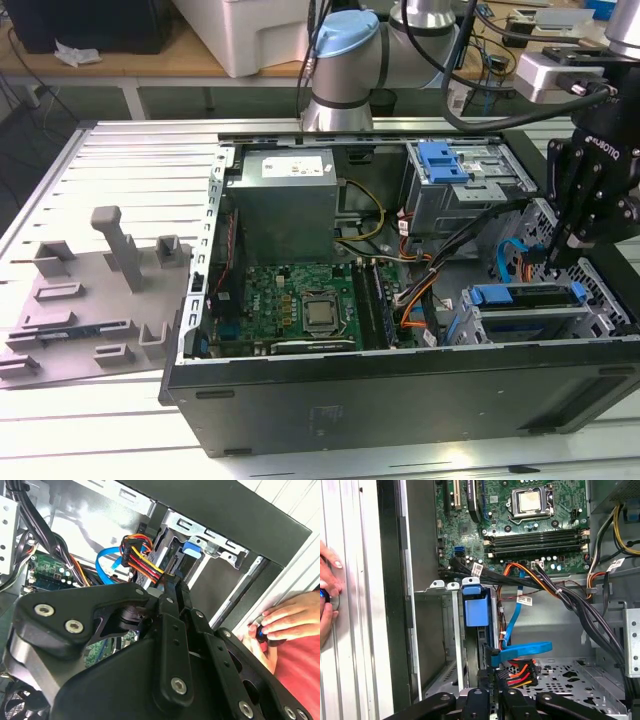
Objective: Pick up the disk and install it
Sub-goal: 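Insert the first disk wire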
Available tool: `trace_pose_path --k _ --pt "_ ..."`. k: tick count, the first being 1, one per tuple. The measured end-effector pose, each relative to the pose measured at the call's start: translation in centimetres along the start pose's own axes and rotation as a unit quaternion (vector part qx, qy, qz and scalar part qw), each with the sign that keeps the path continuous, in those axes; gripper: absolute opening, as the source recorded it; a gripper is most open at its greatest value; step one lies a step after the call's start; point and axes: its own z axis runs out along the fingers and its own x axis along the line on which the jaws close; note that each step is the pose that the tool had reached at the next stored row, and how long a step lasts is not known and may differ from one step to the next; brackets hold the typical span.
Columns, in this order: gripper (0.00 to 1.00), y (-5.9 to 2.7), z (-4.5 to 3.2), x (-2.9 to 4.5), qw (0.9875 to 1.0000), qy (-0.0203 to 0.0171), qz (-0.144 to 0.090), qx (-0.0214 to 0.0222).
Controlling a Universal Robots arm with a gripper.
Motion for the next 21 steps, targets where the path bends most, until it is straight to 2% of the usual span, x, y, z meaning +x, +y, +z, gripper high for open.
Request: trace_pose_path --k 7,16,21 --pt "0.17 0.14 0.05 0.05 1.0 0.0 -0.003 0.0004" --pt "0.17 0.15 0.19 0.05 0.9996 -0.0003 -0.027 0.0042" --pt "0.17 0.13 0.32 0.41 0.9996 -0.0003 -0.027 0.0042"
